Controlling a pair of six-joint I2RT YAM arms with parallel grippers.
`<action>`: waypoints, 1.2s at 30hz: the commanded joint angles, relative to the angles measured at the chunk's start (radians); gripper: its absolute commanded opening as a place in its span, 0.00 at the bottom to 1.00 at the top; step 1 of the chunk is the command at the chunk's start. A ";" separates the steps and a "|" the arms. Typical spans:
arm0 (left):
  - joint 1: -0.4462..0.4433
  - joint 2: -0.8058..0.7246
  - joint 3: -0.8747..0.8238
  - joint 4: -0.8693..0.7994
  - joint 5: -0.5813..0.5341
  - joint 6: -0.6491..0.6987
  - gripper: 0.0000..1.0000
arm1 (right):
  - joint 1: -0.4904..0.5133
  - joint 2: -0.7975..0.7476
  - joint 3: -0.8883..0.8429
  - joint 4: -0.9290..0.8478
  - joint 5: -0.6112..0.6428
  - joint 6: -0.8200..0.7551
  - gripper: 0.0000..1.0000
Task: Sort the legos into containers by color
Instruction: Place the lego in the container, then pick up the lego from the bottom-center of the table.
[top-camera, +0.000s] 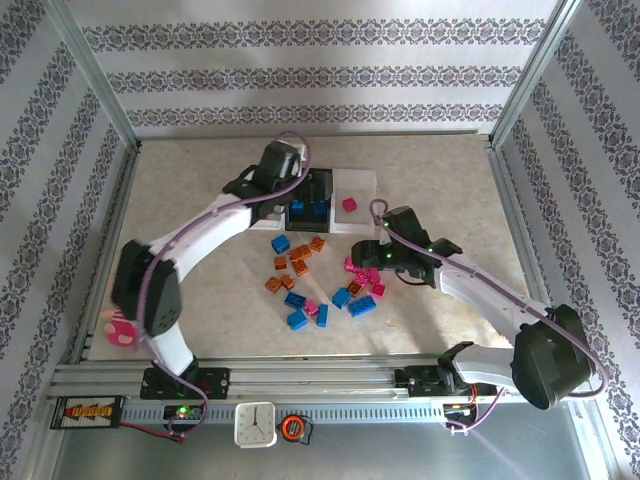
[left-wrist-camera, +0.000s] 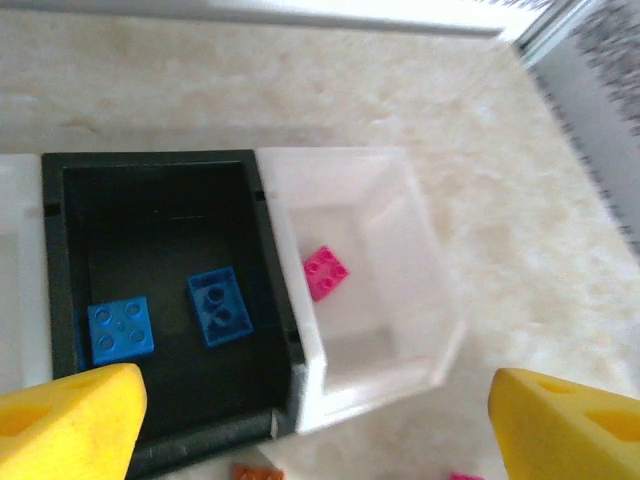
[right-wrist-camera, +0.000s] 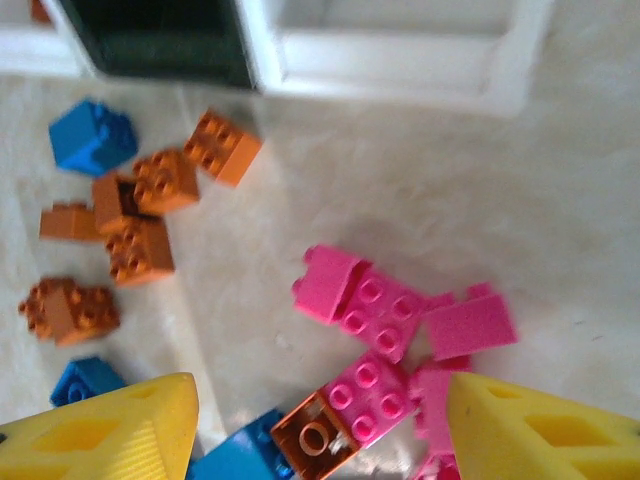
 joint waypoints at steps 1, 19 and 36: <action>0.012 -0.164 -0.174 0.120 0.042 -0.043 0.93 | 0.113 0.044 0.045 -0.067 -0.049 -0.067 0.67; 0.012 -0.736 -0.733 0.061 -0.088 -0.092 1.00 | 0.510 0.299 0.126 -0.150 0.048 -0.020 0.70; 0.012 -0.746 -0.741 0.034 -0.102 -0.100 1.00 | 0.508 0.424 0.184 -0.170 0.174 -0.034 0.51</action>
